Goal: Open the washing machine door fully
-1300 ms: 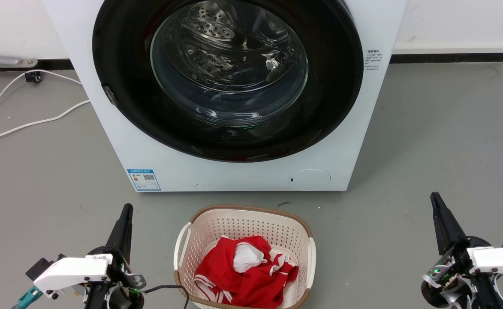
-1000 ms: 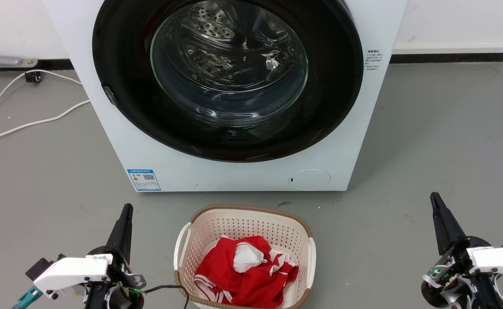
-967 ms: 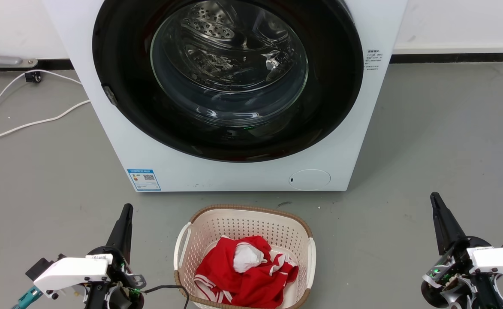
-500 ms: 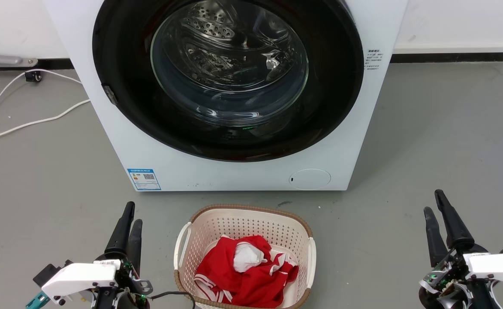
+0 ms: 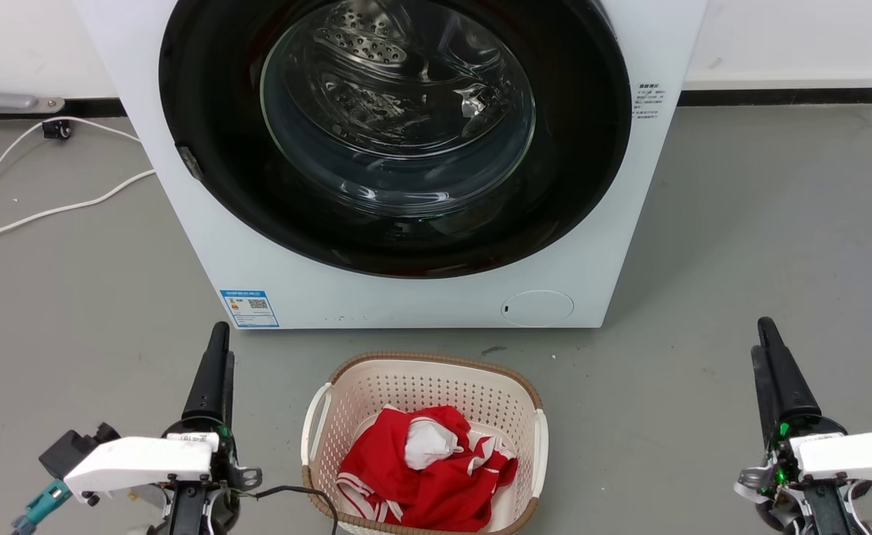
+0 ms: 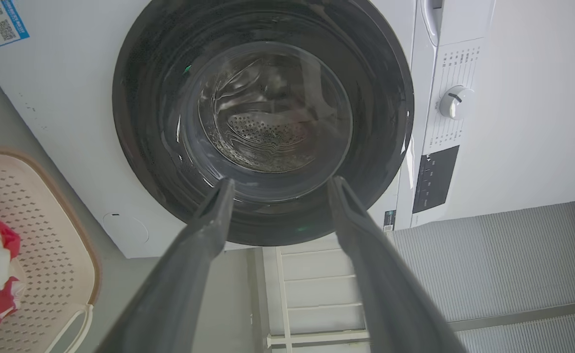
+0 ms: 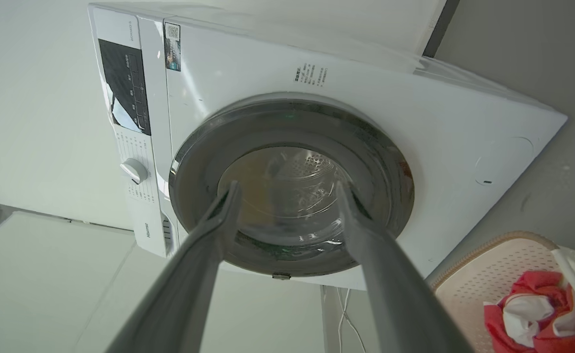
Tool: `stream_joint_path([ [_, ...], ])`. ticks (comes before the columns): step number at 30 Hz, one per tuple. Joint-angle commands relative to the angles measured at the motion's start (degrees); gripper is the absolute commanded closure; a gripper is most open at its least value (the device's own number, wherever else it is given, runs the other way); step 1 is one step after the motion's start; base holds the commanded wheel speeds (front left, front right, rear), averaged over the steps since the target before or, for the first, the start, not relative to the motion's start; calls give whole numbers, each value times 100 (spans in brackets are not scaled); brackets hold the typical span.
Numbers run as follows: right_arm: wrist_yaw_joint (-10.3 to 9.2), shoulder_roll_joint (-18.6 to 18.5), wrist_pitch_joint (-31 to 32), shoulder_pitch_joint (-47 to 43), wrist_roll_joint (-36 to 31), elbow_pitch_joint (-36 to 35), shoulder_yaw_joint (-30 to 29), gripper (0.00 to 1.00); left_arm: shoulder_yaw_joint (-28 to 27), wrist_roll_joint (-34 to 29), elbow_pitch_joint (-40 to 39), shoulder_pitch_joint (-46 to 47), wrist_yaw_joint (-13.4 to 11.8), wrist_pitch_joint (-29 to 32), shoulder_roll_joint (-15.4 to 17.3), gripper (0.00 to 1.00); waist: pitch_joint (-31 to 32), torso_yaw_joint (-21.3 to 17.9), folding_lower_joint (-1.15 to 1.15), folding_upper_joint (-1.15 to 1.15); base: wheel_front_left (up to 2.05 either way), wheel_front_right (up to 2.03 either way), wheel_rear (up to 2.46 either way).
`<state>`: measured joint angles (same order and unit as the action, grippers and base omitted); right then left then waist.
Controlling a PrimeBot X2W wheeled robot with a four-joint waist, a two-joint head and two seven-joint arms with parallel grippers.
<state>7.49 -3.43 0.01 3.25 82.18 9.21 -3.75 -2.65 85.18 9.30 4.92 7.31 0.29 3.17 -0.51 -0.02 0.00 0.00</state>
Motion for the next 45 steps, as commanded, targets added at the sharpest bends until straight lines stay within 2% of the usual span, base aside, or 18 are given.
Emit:
stream_joint_path([
  [1, 0, -9, -68, 86, -520, -222, -18, 0, -37, -404, -206, 179, 10, -73, 38, 0, -6, 1, 0, 0, 0, 0, 0],
  [7, 0, -3, -198, 84, -1815, -518, 38, 0, -102, -1348, -495, 230, 11, -208, 7, 0, -26, -1, 0, 0, 0, 0, 0],
  [17, 0, 7, -398, -25, -3496, -822, 147, 0, -55, -2786, -733, 175, 13, -412, -3, 0, -44, -14, 0, 0, 0, 0, 0],
  [18, 0, 7, -398, -25, -3496, -822, 147, 0, -55, -2786, -733, 175, 13, -412, -3, 0, -44, -14, 0, 0, 0, 0, 0],
  [32, 0, 20, -554, -170, -4964, -929, 142, 0, 168, -4700, -743, 59, -137, -666, 45, 0, -26, -28, 0, 0, 0, 0, 0],
  [45, 0, 30, -542, -263, -6028, -1075, 159, 0, 459, -5744, -702, 37, -380, -874, 250, 0, -48, -50, 0, 0, 0, 0, 0],
])
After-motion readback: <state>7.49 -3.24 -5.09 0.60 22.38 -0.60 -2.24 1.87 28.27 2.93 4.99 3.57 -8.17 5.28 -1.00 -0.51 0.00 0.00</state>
